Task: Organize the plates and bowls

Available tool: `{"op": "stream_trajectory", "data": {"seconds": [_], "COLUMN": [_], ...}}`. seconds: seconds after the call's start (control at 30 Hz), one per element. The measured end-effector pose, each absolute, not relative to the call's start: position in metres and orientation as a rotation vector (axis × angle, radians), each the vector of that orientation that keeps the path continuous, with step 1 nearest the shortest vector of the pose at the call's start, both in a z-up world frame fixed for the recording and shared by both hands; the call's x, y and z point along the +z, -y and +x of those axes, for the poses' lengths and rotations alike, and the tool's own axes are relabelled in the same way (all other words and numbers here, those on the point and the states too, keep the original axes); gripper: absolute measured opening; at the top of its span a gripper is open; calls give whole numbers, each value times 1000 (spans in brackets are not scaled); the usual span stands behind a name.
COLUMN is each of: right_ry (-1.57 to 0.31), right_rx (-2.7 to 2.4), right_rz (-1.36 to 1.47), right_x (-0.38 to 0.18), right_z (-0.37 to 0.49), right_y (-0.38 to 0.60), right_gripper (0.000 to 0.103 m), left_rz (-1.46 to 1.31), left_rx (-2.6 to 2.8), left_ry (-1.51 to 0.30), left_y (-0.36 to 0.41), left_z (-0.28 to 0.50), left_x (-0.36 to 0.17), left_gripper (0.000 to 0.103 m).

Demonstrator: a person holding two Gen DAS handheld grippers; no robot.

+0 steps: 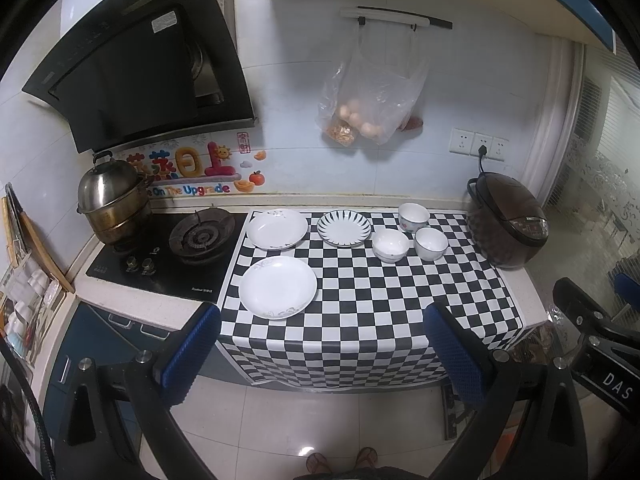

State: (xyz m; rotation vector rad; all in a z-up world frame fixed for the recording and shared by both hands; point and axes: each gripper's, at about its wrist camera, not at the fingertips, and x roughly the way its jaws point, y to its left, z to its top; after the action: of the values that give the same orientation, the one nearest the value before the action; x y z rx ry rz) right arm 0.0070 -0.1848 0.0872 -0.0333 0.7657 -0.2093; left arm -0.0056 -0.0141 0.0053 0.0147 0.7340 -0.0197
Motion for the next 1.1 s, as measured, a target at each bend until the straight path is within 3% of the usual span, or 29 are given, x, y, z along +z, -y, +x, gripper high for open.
{"op": "stream_trajectory", "data": {"seconds": [0.47,0.77,1.1], "right_ry": [-760,-975,-1224], "right_rx": [-183,35,217], "right_rz": [22,73,92], "right_x": [64,-38,-175], "right_z": [36,140,278], "right_y": [210,220,141], "right_gripper": [103,103,102], "left_rz": [-17,-61,-97], "left_rx": [52,207,246], "left_ry": [-725,-869,-1084], "left_y": [3,-41,-120], "left_z": [25,118,232], "left_x": [-2,-70,-179], "left_gripper": [103,103,103]}}
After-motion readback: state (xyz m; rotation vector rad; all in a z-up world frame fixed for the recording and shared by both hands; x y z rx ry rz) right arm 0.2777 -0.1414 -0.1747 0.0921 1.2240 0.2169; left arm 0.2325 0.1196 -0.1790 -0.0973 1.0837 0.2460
